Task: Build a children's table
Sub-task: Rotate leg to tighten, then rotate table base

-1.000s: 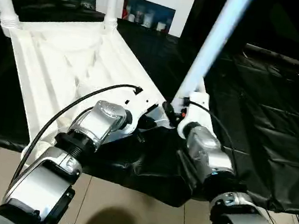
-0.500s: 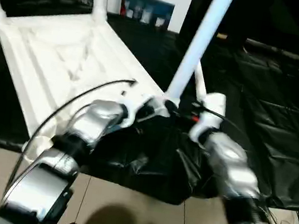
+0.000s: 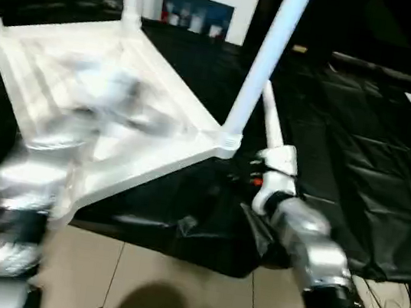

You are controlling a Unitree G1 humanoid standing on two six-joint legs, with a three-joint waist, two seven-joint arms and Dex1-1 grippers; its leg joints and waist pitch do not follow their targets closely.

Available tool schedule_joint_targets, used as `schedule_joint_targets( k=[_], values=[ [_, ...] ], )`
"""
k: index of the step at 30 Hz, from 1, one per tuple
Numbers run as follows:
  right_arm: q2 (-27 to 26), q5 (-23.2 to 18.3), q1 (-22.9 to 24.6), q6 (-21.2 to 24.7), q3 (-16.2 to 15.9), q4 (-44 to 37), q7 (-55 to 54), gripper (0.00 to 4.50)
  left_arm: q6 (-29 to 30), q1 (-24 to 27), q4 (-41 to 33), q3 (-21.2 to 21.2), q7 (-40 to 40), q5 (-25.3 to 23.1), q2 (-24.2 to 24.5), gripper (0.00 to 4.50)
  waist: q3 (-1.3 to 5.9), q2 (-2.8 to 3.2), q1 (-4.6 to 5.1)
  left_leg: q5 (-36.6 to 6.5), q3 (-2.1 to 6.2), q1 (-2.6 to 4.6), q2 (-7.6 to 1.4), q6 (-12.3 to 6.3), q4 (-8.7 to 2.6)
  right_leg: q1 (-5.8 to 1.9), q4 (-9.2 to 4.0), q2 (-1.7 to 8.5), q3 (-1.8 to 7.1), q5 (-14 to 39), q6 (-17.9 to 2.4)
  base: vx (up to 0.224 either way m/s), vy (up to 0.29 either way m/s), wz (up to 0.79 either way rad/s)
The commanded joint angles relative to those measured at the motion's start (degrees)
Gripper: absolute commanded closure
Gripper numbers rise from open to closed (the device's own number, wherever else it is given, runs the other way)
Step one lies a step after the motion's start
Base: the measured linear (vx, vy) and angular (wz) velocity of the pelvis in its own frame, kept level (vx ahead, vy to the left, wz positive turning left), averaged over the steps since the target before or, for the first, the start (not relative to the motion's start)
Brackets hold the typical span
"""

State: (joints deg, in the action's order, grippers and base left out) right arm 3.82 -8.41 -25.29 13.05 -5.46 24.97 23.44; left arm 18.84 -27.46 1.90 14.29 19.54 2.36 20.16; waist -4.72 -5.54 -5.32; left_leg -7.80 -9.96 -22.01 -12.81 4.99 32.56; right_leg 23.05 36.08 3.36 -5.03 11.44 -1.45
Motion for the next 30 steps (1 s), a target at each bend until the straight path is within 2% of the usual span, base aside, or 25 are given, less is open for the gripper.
schedule_joint_targets(
  k=[1, 2, 3, 5, 6, 7, 8, 9, 10, 12, 13, 14, 17, 18, 19, 22, 26, 30],
  values=[
    [-0.54, 1.17, -1.67, -0.04, -0.27, 2.75, -1.31, 0.92, -1.6, 3.5, -5.96, 4.52, -6.13, -2.16, -1.21, 2.79, 3.33, 0.95, 0.28, -18.0, 0.23, 1.61, -1.16, 2.13, -3.69, -1.93, -5.21, 4.28, 3.45, 14.83, -6.73, 0.0, 0.0, 0.0],
    [-0.71, 1.23, -1.89, -0.08, -0.27, 3.08, -1.41, 0.92, -1.92, 4.25, -6.75, 5.16, -6.94, -2.55, -1.33, 2.68, 3.37, 1.08, 0.47, -18.0, 0.47, 1.26, -1.26, 2.27, -3.89, -2.21, -5.04, 4.37, 3.38, 14.91, -6.46, 0.0, 0.0, 0.0],
    [-0.97, 1.32, -2.23, -0.14, -0.26, 3.61, -1.56, 0.92, -2.43, 5.45, -8.0, 6.19, -8.23, -3.18, -1.53, 2.68, 3.41, 0.93, 0.44, -18.11, 0.45, 1.37, -1.28, 2.27, -3.83, -2.08, -5.09, 4.34, 3.35, 15.09, -6.18, 0.0, 0.0, 0.0],
    [-1.69, 1.57, -3.25, -0.1, -0.23, 4.88, -2.01, 0.92, -2.86, 9.05, -11.0, 8.83, -12.56, -5.0, -1.93, 2.38, 3.34, 1.1, 0.42, -18.21, 0.38, 1.48, -1.19, 2.18, -3.76, -1.84, -5.12, 4.28, 3.51, 14.86, -5.6, 0.0, 0.0, 0.0],
    [-1.98, 1.59, -3.82, -0.26, -0.45, 5.61, -2.14, 0.92, -1.29, 11.08, -11.99, 9.96, -14.99, -6.37, -1.72, 2.35, 3.25, 0.8, 0.48, -18.2, 0.39, 1.35, -1.16, 2.12, -3.85, -1.85, -5.08, 4.17, 3.47, 14.8, -5.27, 0.0, 0.0, 0.0],
    [-2.13, 1.6, -4.1, -0.36, -0.58, 5.99, -2.16, 0.92, -0.24, 12.16, -12.17, 10.47, -16.22, -7.24, -1.57, 2.3, 3.2, 0.75, 0.67, -18.61, 0.41, 1.32, -1.16, 2.14, -3.86, -1.78, -5.02, 4.09, 3.44, 15.06, -5.07, 0.0, 0.0, 0.0],
    [-2.71, 1.71, -4.89, -0.76, -0.73, 7.28, -1.97, 0.92, 3.49, 14.61, -12.36, 11.66, -17.56, -8.49, -1.53, 2.3, 3.13, 0.73, 0.63, -18.92, 0.34, 1.46, -1.06, 1.97, -3.76, -1.58, -5.14, 4.09, 3.49, 15.94, -4.53, 0.0, 0.0, 0.0],
    [-2.71, 1.71, -4.89, -0.76, -0.73, 7.28, -1.97, 0.92, 3.49, 14.61, -12.36, 11.66, -17.56, -8.49, -1.53, 2.3, 3.06, 0.76, 0.7, -19.11, 0.38, 1.43, -1.03, 1.92, -3.82, -1.55, -5.22, 4.11, 3.49, 16.38, -4.44, 0.0, 0.0, 0.0],
    [-3.4, 1.65, -5.62, -1.16, -0.76, 8.72, -1.71, 0.92, 7.24, 16.51, -12.43, 11.61, -17.17, -9.27, -1.26, 2.3, 2.97, 0.58, 0.56, -19.71, 0.33, 1.67, -1.03, 1.92, -3.77, -1.25, -5.48, 4.1, 3.51, 17.45, -4.13, 0.0, 0.0, 0.0],
    [-3.58, 1.94, -5.99, -1.61, -1.12, 9.52, -1.56, 0.92, 8.5, 17.19, -12.14, 11.44, -16.66, -9.21, -1.02, 2.3, 2.81, 0.65, 0.45, -20.75, 0.46, 1.68, -1.02, 2.09, -3.92, -1.11, -5.72, 4.1, 3.49, 18.76, -3.89, 0.0, 0.0, 0.0],
    [-4.0, 2.4, -6.75, -2.45, -1.46, 11.09, -1.59, 0.92, 11.06, 18.31, -10.91, 10.88, -15.36, -8.58, -0.44, 2.3, 2.9, 0.87, 0.4, -21.5, 0.57, 1.93, -1.1, 2.51, -3.92, -0.89, -5.58, 4.17, 3.5, 18.31, -4.33, 0.0, 0.0, 0.0],
    [-4.13, 2.46, -7.03, -2.7, -1.43, 11.6, -1.52, 0.92, 11.85, 18.85, -10.66, 10.34, -14.98, -8.68, -0.01, 2.3, 2.79, 0.75, 0.48, -21.74, 0.68, 1.65, -1.03, 2.72, -4.1, -1.07, -5.54, 4.04, 3.4, 17.96, -4.5, 0.0, 0.0, 0.0],
    [-4.55, 2.64, -7.98, -3.23, -1.37, 13.13, -1.19, 0.92, 15.25, 21.38, -10.23, 4.99, -9.42, -8.91, 2.94, 2.3, 2.76, 0.82, 0.41, -22.37, 0.77, 1.62, -0.98, 2.83, -4.17, -1.04, -5.47, 4.08, 3.49, 17.74, -4.53, 0.0, 0.0, 0.0],
    [-4.69, 2.81, -8.26, -3.41, -1.53, 13.71, -0.9, 0.92, 17.53, 22.13, -10.58, 3.38, -7.22, -7.94, 3.39, 2.3, 2.87, 0.94, 0.37, -22.65, 0.74, 1.91, -1.09, 3.17, -4.09, -0.88, -5.41, 4.19, 3.55, 17.13, -4.86, 0.0, 0.0, 0.0],
    [-4.81, 3.07, -8.53, -3.67, -1.78, 14.38, -0.53, 0.92, 19.65, 22.7, -11.23, 2.08, -5.51, -7.14, 3.63, 2.3, 2.77, 0.87, 0.49, -22.84, 0.74, 1.73, -1.07, 3.3, -4.22, -1.0, -5.31, 4.1, 3.54, 16.77, -5.28, 0.0, 0.0, 0.0],
    [-5.05, 3.39, -8.74, -4.05, -2.24, 15.47, 0.07, 0.92, 23.27, 22.87, -12.62, 0.38, -3.32, -6.13, 4.05, 2.3, 2.78, 1.03, 0.28, -23.15, 0.65, 1.94, -1.04, 3.38, -4.14, -0.98, -5.4, 4.2, 3.66, 16.19, -5.89, 0.0, 0.0, 0.0],
    [-5.32, 3.48, -9.06, -4.84, -2.48, 16.82, 0.63, 0.92, 26.55, 22.98, -14.18, -0.89, -1.58, -4.48, 4.31, 2.3, 2.88, 0.97, 0.29, -22.58, 0.66, 1.75, -1.03, 3.3, -4.18, -1.28, -5.32, 4.22, 3.63, 15.64, -6.29, 0.0, 0.0, 0.0],
    [-5.8, 3.3, -9.63, -5.76, -2.04, 18.67, 1.51, 0.92, 26.57, 21.6, -16.22, -3.09, 1.72, -1.81, 3.99, 2.3, 2.95, 0.8, 0.25, -22.79, 0.65, 1.83, -1.07, 3.47, -4.14, -1.28, -5.39, 4.28, 3.62, 16.48, -6.44, 0.0, 0.0, 0.0]
  ],
)
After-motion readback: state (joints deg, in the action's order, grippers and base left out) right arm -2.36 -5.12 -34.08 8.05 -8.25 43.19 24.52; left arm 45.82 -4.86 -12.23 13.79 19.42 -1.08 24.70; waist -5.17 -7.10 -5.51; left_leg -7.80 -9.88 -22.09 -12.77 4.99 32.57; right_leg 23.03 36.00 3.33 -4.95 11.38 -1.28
